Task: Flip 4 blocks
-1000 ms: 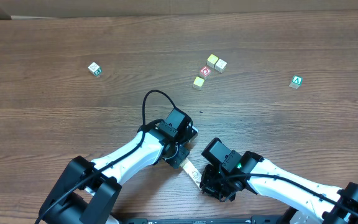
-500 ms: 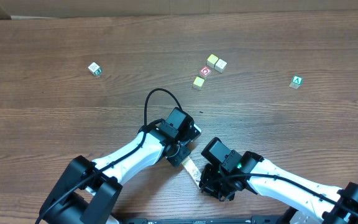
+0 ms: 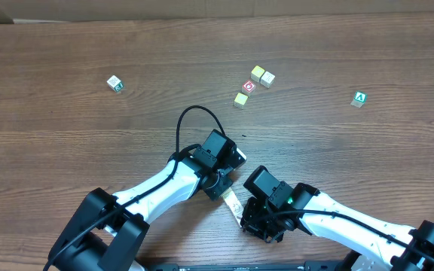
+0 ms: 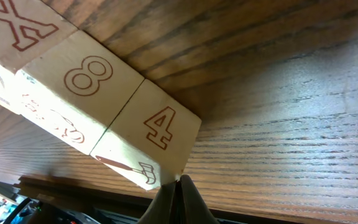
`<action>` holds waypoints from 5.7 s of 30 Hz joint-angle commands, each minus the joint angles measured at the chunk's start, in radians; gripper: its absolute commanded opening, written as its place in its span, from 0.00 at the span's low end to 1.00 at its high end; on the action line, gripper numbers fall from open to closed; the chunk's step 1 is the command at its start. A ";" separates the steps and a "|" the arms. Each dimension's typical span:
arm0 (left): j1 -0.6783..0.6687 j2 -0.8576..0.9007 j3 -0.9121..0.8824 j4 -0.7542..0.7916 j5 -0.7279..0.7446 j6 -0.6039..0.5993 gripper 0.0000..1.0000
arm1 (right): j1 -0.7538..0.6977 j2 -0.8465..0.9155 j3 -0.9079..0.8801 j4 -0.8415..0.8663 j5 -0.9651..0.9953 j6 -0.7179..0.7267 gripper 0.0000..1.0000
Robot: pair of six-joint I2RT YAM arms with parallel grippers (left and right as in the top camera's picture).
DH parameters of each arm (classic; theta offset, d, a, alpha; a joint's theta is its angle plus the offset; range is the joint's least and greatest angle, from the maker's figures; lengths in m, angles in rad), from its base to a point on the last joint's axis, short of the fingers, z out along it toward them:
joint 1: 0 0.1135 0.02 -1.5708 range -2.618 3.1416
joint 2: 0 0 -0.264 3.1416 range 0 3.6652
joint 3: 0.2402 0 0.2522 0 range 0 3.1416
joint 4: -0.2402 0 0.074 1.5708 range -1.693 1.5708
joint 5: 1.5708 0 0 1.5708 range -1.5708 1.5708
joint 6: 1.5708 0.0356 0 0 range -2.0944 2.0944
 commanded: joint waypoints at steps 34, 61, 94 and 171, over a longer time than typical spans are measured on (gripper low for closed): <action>-0.009 0.058 -0.042 -0.008 -0.026 0.018 0.04 | 0.000 -0.001 0.007 0.008 0.003 0.012 0.04; -0.009 0.058 -0.042 0.027 -0.026 0.019 0.04 | 0.000 -0.001 0.007 0.018 0.003 0.012 0.04; -0.009 0.058 -0.042 0.071 -0.048 0.108 0.04 | 0.046 -0.001 0.007 0.026 0.041 0.054 0.04; -0.052 0.058 -0.025 0.120 -0.056 0.055 0.04 | 0.084 -0.001 0.007 0.090 0.111 0.083 0.04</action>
